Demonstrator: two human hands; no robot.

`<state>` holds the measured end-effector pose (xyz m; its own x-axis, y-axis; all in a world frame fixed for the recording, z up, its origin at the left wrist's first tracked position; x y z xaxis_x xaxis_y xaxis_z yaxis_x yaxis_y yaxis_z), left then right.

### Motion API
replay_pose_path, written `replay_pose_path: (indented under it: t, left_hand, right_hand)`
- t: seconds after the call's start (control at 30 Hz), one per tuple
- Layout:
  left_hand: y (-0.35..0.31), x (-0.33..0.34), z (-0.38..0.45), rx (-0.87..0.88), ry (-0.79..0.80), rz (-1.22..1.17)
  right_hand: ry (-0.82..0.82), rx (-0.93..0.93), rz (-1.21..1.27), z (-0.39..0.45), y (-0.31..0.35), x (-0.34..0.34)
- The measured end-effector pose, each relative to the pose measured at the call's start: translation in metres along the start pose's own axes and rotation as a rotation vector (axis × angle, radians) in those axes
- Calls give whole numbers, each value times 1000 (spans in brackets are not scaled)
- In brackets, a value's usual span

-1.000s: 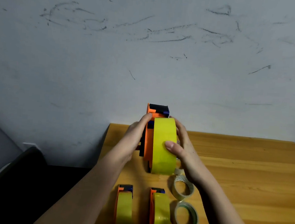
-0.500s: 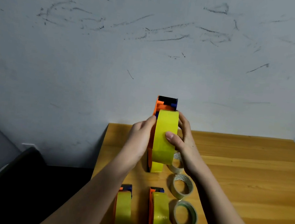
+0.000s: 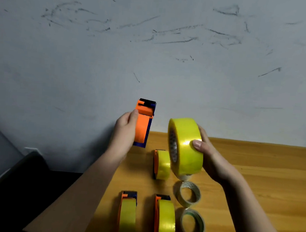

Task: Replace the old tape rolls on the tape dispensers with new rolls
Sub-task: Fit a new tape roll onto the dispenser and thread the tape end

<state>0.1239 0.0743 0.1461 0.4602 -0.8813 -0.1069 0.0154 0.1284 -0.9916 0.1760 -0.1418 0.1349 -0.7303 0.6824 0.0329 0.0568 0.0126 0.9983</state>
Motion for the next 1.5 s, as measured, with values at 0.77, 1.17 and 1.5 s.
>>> replay_pose_path:
  t: [0.77, 1.17, 1.5]
  left_hand:
    - [-8, 21, -21, -65, 733, -6]
    - [13, 16, -31, -206, 903, -322]
    - [27, 13, -33, -161, 502, -374]
  right_hand:
    - [498, 281, -73, 17, 26, 19]
    - [432, 313, -97, 28, 17, 13]
    - [-403, 181, -100, 16, 14, -28]
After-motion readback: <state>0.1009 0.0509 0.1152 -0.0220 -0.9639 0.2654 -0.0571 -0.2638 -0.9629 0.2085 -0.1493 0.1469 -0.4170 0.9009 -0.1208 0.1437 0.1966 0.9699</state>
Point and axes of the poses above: each hand's wrist, its own z-axis towards the middle knuckle, its own x-axis out of the palm, y = z × x, the point moved 3 cm from there along z, towards the middle knuckle, and after that the axes turned 8 degrees about y, right-handed, at the moved point
